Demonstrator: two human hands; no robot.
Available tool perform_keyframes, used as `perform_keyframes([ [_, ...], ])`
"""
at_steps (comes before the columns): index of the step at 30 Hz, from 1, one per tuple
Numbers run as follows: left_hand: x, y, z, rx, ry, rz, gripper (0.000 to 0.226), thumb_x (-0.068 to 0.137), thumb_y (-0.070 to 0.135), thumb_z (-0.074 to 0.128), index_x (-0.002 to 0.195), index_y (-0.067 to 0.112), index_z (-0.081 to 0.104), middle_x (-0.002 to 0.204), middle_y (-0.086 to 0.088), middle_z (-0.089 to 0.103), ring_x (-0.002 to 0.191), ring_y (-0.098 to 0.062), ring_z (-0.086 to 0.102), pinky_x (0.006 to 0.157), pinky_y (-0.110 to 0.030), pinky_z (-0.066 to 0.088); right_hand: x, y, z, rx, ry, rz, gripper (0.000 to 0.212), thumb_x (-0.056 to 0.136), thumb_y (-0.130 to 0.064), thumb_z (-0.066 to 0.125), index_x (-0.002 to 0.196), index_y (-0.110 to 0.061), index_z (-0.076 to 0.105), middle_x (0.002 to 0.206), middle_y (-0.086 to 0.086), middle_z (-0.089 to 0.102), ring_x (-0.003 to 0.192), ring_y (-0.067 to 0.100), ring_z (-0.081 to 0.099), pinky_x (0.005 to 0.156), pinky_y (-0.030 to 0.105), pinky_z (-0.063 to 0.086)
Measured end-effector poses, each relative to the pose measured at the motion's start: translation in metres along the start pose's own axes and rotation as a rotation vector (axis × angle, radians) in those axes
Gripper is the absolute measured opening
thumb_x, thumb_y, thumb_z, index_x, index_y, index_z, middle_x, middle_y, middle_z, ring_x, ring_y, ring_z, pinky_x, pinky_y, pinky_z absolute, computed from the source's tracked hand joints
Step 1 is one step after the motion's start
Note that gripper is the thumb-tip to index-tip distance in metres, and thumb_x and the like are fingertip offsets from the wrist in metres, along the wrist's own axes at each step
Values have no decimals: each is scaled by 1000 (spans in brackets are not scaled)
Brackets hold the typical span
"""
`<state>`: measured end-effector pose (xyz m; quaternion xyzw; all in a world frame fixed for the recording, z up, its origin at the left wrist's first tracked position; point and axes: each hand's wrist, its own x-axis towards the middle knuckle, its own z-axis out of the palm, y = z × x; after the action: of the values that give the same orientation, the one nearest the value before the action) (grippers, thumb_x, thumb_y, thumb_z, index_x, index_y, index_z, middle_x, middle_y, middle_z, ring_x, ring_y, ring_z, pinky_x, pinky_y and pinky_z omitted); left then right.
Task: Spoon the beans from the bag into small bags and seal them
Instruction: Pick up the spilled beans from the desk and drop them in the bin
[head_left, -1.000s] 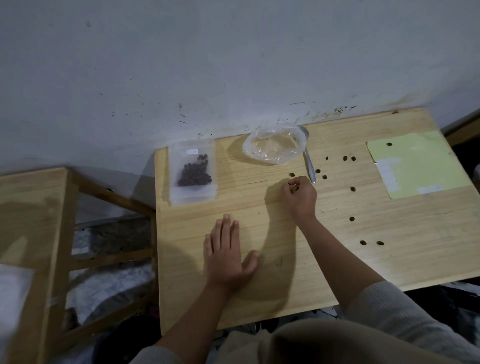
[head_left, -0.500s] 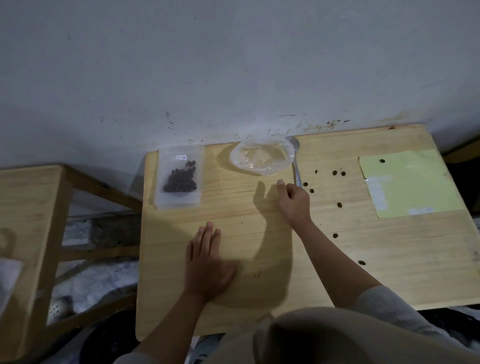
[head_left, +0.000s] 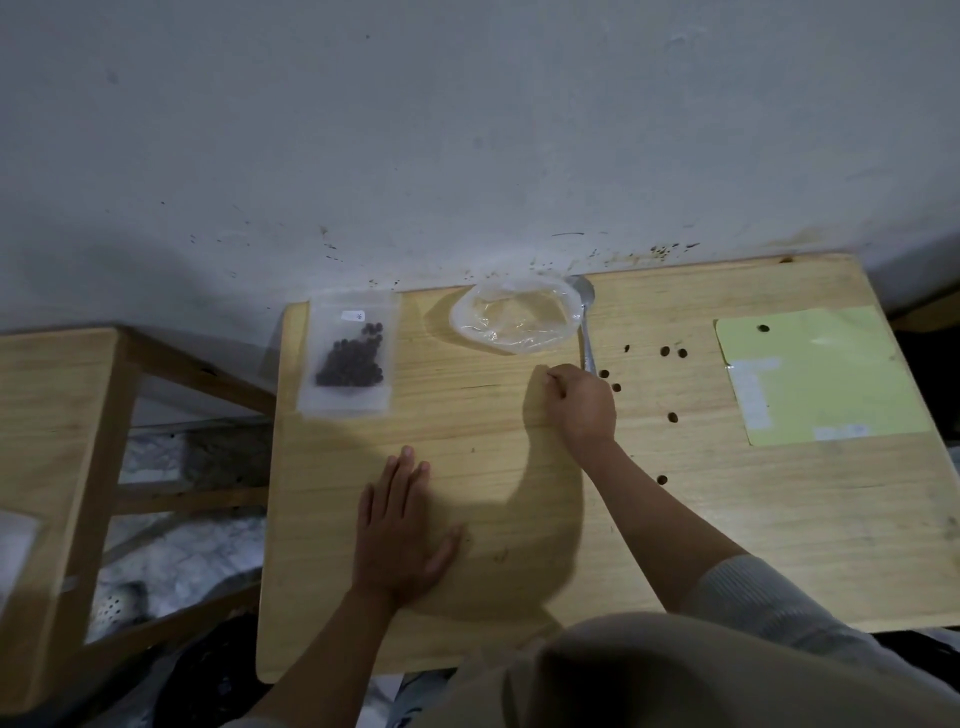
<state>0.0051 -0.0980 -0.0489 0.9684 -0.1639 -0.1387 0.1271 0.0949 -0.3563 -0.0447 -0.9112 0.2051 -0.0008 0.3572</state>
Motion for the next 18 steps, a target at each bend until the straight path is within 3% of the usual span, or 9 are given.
perform_keyframes([
  [5, 0, 0, 1, 11, 9, -5, 82, 79, 63, 47, 142, 10, 38, 155, -11, 26, 142, -28, 22, 106, -53, 29, -5, -8, -7, 148, 13, 71, 13, 94, -14, 42, 94, -2, 48, 65, 6, 53, 58, 21, 52, 51, 31, 41],
  [12, 0, -1, 5, 39, 52, 13, 82, 80, 64, 43, 140, 9, 38, 153, -13, 29, 141, -31, 26, 104, -52, 31, -21, 1, -23, 422, 26, 227, 16, 97, -11, 36, 84, -7, 45, 65, -1, 45, 54, 9, 42, 47, 19, 36],
  [15, 5, 7, 7, -12, 98, -42, 79, 74, 59, 49, 132, 6, 46, 146, -18, 38, 135, -35, 34, 100, -54, 33, -22, 10, -33, 747, -33, 435, 28, 94, -8, 35, 69, -12, 48, 54, -3, 40, 44, 11, 32, 36, 19, 28],
  [18, 22, 35, 7, -111, 187, -61, 58, 69, 39, 53, 117, 7, 52, 136, -22, 48, 122, -38, 47, 96, -53, 40, -21, 19, -50, 1005, -58, 579, 29, 85, -3, 32, 60, -13, 42, 49, 0, 32, 40, 11, 21, 38, 15, 18],
])
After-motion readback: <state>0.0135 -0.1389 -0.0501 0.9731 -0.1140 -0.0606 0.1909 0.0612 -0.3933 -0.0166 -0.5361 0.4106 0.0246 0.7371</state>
